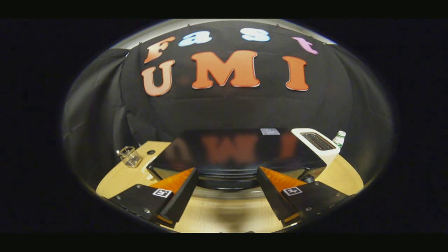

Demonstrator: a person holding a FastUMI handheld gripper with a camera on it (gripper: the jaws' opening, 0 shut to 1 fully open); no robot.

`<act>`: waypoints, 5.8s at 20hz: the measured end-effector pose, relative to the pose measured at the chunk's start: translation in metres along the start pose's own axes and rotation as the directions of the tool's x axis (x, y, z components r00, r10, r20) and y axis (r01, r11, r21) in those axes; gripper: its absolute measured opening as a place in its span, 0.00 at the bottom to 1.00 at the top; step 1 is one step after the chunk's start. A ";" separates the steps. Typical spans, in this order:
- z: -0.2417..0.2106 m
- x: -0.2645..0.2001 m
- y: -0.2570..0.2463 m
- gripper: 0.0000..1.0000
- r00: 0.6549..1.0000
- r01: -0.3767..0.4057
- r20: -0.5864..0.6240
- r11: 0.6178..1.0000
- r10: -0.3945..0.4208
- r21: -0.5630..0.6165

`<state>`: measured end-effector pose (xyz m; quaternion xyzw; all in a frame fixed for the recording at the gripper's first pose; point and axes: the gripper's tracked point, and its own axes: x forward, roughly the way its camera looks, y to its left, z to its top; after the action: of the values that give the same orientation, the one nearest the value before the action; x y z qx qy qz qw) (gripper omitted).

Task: Open the toaster oven, put the food inside, and close the toaster oven door.

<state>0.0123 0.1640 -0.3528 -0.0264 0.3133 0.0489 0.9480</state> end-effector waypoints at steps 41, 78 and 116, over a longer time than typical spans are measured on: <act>-0.145 -0.127 -0.035 0.83 0.863 -0.185 -0.434 0.962 0.257 0.202; -0.112 -0.143 -0.211 0.36 0.890 -0.025 -0.314 0.722 0.331 0.692; -0.092 0.078 0.011 0.36 0.940 -0.117 -0.026 0.393 0.341 0.912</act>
<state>0.0195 0.1739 -0.4733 0.5219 0.3887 0.0018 0.7593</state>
